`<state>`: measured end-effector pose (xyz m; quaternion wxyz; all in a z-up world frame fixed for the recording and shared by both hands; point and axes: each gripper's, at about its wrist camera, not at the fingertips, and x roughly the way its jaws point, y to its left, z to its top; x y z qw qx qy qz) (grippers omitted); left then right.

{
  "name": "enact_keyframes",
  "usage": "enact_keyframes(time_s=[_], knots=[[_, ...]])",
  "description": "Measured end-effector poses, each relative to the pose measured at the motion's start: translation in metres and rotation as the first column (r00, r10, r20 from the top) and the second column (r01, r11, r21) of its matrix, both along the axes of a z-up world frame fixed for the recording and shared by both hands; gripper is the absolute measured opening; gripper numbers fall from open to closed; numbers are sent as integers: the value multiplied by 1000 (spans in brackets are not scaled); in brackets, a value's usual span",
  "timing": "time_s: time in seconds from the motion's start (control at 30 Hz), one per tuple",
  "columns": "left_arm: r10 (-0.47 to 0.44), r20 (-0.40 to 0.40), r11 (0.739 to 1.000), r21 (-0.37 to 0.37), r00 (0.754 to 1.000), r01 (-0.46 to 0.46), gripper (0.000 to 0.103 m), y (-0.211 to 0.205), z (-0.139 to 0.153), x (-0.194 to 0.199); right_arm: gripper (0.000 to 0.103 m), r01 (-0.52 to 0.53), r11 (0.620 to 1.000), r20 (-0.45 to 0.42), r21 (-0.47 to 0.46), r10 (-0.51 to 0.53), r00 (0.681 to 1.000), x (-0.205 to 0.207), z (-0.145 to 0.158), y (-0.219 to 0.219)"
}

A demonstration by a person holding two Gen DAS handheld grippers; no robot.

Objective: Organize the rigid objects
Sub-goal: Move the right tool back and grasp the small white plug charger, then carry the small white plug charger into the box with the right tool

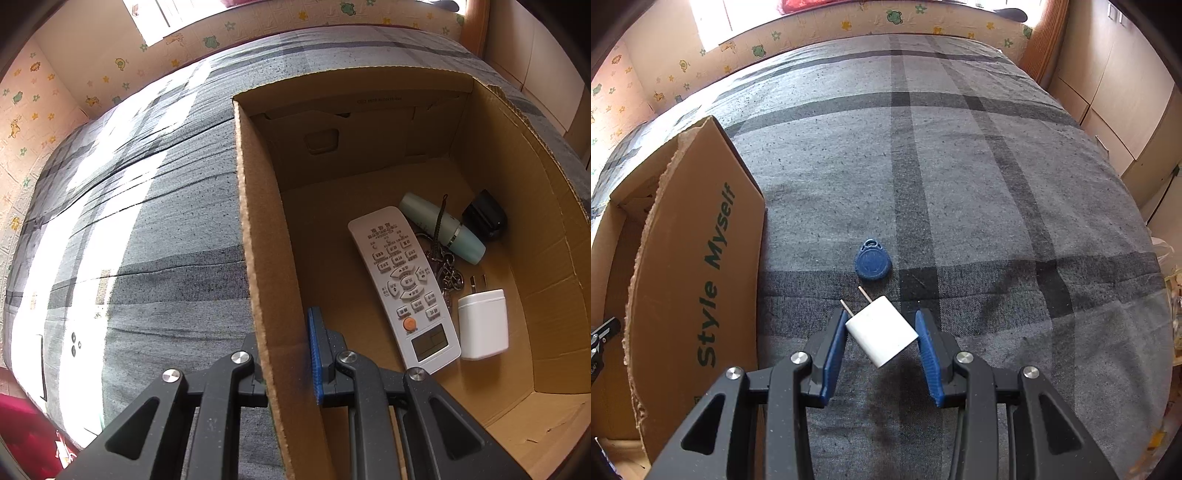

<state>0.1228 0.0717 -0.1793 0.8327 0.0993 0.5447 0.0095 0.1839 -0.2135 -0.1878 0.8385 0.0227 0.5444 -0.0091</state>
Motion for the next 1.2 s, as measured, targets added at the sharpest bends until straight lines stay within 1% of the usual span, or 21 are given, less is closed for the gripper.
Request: enact_keyframes(time_s=[0.47,0.7,0.97,1.2], knots=[[0,-4,1000,4,1000,0,16,-1,0,2,41,24,999,26,-24,-24,999,-14,57,8],[2,-4,1000,-2,1000,-2,16,0,0,2,41,9,999,60,-49,-6,998,-18,86,18],[6,-1,1000,-14,1000,-6,16,4,1,-1,41,-64,997,117,-41,68,991,-24,119,44],[10,-1,1000,-21,1000,-10,16,6,1,-1,41,-154,987,151,-42,159,976,-27,135,81]])
